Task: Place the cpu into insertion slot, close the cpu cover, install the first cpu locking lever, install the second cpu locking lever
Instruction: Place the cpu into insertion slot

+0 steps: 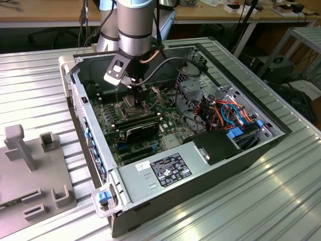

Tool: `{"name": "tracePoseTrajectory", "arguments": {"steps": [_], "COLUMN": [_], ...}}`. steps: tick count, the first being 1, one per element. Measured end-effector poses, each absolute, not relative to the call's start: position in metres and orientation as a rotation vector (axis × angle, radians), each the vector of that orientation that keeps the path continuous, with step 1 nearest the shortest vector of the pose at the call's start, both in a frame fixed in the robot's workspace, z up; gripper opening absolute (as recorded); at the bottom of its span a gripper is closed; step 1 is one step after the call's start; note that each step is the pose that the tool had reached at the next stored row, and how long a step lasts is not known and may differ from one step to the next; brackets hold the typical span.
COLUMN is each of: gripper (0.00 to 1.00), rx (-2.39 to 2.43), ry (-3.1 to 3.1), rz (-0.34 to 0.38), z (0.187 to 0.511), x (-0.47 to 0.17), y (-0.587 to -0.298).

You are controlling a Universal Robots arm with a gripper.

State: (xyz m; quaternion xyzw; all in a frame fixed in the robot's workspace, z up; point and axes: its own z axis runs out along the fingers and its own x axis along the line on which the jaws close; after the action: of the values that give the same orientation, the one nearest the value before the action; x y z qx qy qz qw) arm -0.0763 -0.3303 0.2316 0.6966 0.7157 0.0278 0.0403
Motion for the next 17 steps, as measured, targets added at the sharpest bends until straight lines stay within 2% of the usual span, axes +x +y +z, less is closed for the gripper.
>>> {"name": "tracePoseTrajectory", "arguments": {"steps": [5, 17], "gripper": [0.53, 0.53], "rx": [2.134, 2.133], "ry": [2.192, 2.192], "rz": [0.086, 0.086], "z": [0.22, 0.217], "x": [-0.076, -0.076], "y": [-0.33, -0.33]}}
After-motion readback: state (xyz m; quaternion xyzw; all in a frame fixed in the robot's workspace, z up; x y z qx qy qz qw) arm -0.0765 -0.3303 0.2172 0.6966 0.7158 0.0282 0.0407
